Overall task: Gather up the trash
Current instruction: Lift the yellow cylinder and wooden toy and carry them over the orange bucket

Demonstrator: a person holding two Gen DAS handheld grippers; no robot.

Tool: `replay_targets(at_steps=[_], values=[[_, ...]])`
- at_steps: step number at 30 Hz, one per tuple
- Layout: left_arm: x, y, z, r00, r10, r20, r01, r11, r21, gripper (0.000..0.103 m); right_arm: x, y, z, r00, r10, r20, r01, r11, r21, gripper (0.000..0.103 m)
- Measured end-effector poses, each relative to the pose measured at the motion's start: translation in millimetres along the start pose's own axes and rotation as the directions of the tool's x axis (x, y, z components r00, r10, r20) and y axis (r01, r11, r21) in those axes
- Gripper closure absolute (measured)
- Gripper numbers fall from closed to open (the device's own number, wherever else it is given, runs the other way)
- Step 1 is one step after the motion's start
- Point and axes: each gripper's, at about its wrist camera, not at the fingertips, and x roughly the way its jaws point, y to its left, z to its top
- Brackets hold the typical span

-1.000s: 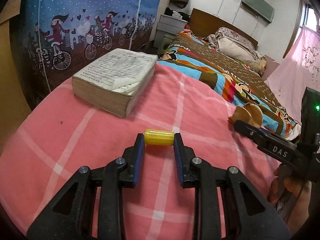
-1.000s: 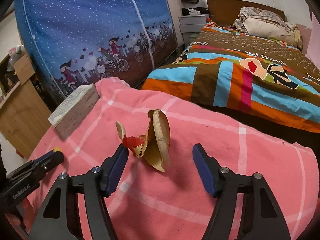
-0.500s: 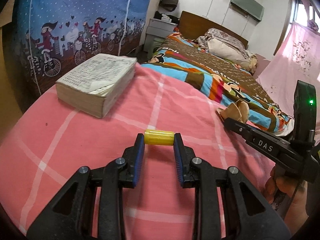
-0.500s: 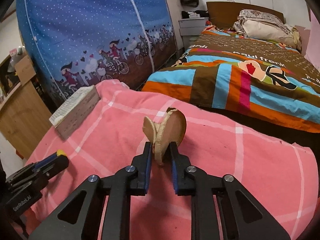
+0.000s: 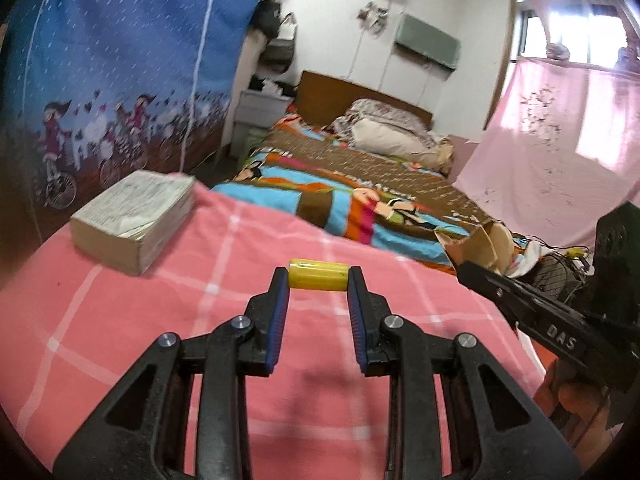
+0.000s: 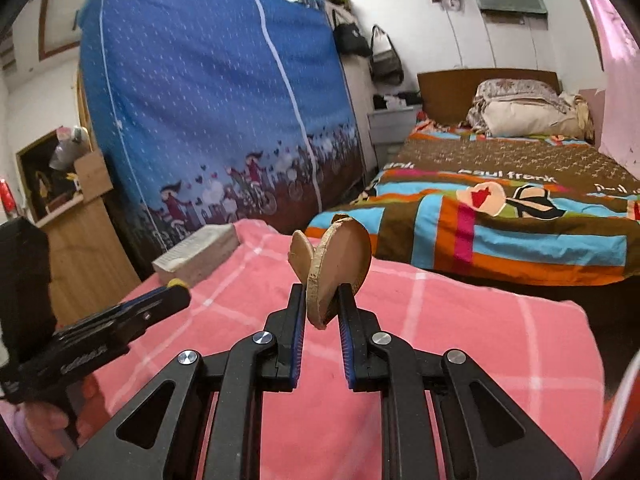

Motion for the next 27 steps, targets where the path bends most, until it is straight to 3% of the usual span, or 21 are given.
replay_targets(at_steps=[13,27], values=[[-10.7,-63.8,-20.0,0.993,-0.114,-0.005,0.114,0.992,0.059,0.071,-72.4,-24.3,-27.8,0.984,-0.106,0.141,0.106,0.994,0.008,0.089],[-35.7,-99.1,-36.9,0.99,-0.131,0.05,0.126,0.987,0.104,0.071,-116.3,-41.6,-39.9,0.959,-0.138,0.247,0.137,0.99,0.022,0.089]])
